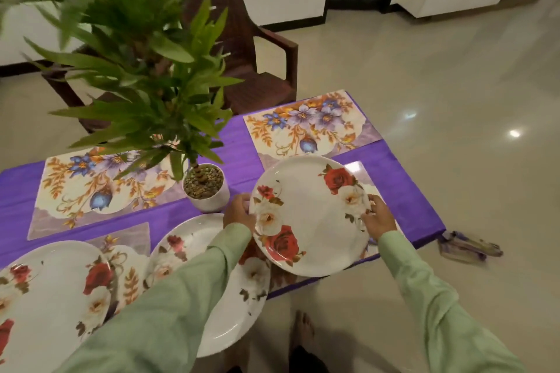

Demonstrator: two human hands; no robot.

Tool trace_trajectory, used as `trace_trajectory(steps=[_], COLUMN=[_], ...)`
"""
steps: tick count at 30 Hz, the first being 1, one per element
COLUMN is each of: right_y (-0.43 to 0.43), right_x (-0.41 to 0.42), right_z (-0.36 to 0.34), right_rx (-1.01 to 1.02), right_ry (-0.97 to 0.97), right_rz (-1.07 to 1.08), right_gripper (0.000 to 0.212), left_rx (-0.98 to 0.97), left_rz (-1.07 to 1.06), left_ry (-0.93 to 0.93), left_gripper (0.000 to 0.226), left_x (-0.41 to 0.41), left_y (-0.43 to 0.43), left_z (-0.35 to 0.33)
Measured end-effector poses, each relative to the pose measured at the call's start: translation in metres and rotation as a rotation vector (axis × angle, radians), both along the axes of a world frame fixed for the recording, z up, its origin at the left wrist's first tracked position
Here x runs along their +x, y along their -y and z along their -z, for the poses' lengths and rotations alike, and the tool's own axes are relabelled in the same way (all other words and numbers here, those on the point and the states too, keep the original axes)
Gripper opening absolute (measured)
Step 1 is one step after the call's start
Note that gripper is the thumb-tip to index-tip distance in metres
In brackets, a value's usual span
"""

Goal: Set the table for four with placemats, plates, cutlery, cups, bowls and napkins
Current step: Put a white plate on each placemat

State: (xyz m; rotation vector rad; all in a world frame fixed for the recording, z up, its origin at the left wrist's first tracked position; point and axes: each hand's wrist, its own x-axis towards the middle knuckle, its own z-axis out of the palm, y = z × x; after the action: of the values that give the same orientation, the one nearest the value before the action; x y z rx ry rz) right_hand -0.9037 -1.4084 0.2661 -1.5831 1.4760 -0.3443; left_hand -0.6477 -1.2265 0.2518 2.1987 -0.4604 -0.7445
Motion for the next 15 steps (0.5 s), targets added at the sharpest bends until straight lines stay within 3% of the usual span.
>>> trace_trajectory(steps=[5,9,15], right_y=[0.036,0.051,0.059], right_x=[-0.011,-0.009,-0.005], right_z=[0.03,0.053,0.077], right_rx=[0.034,0.036,0.033], right_ry=[-0.144,-0.225,-0.333], right_rz=[-0.099,-0.183,-0.261], right_gripper=[0.042,0.052,0.05], left_rx=[0.203,0.304,0.417], left_rz=[0.019,0.027,0.071], left_ry=[-0.028,0.009,0.033], left_gripper=[0.039,0.034,0.038], left_x=[-0.012,-0.019,-0.012], left_y=[0.024,0.028,0.024], left_z=[0.034,0.041,0.047])
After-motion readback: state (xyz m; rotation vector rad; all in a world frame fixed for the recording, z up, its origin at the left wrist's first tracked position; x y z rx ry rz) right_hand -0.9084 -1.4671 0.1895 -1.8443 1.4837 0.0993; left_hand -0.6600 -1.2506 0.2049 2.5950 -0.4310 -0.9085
